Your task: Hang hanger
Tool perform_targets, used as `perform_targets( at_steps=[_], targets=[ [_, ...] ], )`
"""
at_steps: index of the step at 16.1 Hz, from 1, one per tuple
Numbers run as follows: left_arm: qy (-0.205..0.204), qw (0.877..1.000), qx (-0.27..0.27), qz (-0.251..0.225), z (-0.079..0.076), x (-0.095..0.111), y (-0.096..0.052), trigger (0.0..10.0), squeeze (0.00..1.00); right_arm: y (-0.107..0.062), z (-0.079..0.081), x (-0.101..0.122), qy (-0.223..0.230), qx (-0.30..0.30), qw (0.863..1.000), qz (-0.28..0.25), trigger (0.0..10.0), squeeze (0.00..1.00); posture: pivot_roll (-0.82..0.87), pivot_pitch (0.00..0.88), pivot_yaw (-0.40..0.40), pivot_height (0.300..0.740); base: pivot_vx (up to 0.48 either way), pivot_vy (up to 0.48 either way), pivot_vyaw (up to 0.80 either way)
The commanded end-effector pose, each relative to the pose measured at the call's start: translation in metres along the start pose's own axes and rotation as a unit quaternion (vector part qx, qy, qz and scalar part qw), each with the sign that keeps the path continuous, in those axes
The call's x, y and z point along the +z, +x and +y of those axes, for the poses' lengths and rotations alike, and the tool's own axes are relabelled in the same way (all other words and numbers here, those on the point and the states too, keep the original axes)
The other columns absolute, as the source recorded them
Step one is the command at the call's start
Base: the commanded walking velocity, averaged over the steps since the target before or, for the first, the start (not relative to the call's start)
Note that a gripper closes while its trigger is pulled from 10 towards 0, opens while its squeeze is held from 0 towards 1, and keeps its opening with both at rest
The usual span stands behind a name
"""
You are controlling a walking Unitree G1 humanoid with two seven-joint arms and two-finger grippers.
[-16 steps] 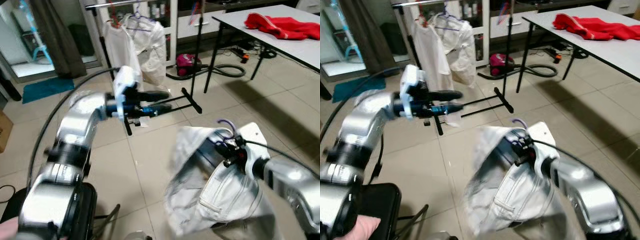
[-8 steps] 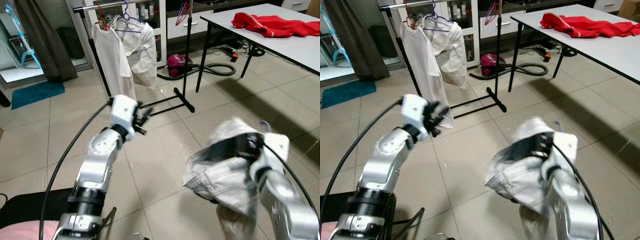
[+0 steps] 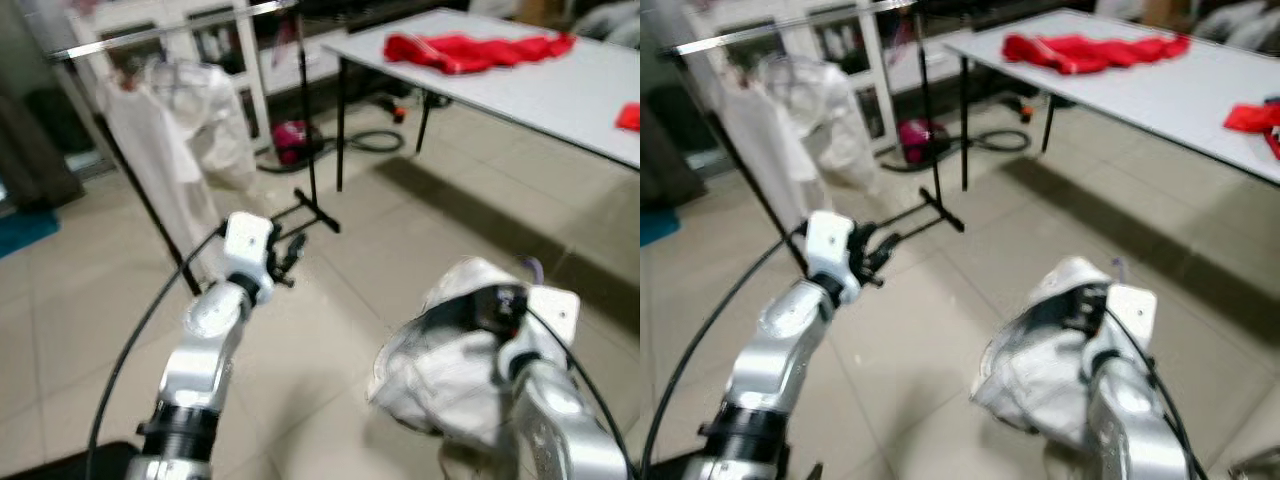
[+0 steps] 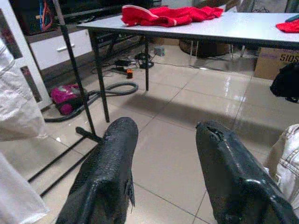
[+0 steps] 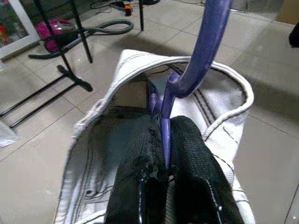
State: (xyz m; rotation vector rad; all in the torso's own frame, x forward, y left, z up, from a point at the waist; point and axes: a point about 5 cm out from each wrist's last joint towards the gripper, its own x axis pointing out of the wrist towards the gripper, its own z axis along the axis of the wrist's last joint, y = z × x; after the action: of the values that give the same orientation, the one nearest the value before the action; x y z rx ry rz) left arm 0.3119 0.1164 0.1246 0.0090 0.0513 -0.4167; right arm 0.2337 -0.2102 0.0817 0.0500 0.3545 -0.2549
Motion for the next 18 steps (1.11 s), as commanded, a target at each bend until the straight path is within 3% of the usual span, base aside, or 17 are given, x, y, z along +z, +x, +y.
perform_targets(
  at_steps=[1,2,4,8,9,13,18],
  targets=[
    [0.008,1.000,0.024,0.005,0.011,0.000,-0.003,10.0,1.00,0.001,0.013,0.018,0.016,0.024,0.998,-0.049,10.0,0.00,0.00,0.000,0.089,0.740,0.480,0.000,0.00],
    [0.015,0.999,0.029,0.002,0.012,0.002,-0.002,10.0,1.00,0.003,0.012,0.021,-0.012,0.008,0.998,-0.059,10.0,0.00,0.00,0.000,0.089,0.740,0.480,0.000,0.00],
    [0.018,0.999,0.031,0.000,0.013,0.003,-0.002,10.0,1.00,0.004,0.011,0.026,-0.010,0.010,0.997,-0.073,10.0,0.00,0.00,0.000,0.090,0.740,0.480,0.000,0.00],
    [0.013,0.999,0.032,0.000,0.012,0.003,-0.002,10.0,1.00,0.001,0.019,0.038,0.075,0.049,0.989,-0.121,10.0,0.00,0.00,0.000,0.087,0.740,0.480,0.000,0.00],
    [0.012,0.999,0.031,0.001,0.012,0.002,-0.003,10.0,1.00,0.005,0.021,0.032,0.047,0.040,0.994,-0.091,10.0,0.00,0.00,0.000,0.083,0.740,0.480,0.000,0.00],
    [0.005,0.999,0.044,0.000,0.015,0.001,-0.005,10.0,1.00,0.011,0.025,0.027,-0.012,0.035,0.997,-0.075,10.0,0.00,0.01,0.000,0.074,0.740,0.480,0.000,0.00],
    [0.006,0.998,0.056,0.001,0.020,0.000,-0.008,10.0,1.00,0.016,0.029,0.034,-0.043,0.036,0.993,-0.104,10.0,0.00,0.02,0.000,0.055,0.740,0.480,0.000,0.00]
  ],
)
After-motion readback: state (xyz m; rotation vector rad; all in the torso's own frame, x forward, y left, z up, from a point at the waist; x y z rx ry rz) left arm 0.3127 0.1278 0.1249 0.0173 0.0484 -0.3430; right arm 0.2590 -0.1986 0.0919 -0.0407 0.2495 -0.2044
